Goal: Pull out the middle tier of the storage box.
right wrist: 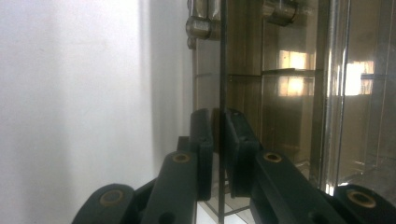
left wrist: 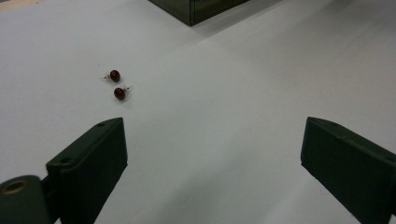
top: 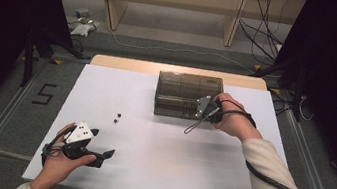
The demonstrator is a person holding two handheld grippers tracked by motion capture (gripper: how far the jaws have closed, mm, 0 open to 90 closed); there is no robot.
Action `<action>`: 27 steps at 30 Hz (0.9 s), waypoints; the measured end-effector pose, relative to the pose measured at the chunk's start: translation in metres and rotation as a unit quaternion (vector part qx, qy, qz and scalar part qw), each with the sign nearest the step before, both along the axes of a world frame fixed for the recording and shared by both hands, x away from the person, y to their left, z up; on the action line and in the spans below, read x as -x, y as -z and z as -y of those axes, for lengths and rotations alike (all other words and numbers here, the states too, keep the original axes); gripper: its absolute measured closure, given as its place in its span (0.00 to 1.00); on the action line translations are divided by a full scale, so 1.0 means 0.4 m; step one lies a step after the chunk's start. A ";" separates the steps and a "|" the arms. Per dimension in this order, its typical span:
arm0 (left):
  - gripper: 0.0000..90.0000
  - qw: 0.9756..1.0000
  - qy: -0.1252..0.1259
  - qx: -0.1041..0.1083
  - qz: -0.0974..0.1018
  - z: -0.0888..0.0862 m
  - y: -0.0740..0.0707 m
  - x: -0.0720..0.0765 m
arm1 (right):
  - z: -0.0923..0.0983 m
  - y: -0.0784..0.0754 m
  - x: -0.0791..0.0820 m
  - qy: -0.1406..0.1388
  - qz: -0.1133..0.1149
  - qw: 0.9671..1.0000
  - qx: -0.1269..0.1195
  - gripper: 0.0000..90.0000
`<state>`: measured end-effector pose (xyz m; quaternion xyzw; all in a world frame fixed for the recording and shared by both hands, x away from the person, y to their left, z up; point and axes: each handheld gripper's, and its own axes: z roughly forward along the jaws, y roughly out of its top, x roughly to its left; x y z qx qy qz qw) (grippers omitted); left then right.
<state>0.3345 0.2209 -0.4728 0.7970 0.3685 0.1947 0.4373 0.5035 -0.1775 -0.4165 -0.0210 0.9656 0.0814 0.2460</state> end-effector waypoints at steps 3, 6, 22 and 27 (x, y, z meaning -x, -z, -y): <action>0.08 1.000 0.000 0.000 0.000 0.000 0.000 0.000 | 0.001 0.002 0.005 0.001 0.003 1.000 -0.002 0.93; 0.08 1.000 -0.001 0.000 0.000 0.000 0.000 0.000 | 0.003 0.002 0.011 -0.001 0.003 1.000 -0.004 0.93; 0.08 1.000 -0.003 0.003 0.001 0.000 0.000 0.000 | 0.006 0.000 0.026 -0.001 -0.006 1.000 -0.004 0.94; 0.08 1.000 -0.003 0.003 0.000 0.000 0.000 0.000 | 0.004 -0.002 0.026 -0.002 -0.007 1.000 -0.002 0.94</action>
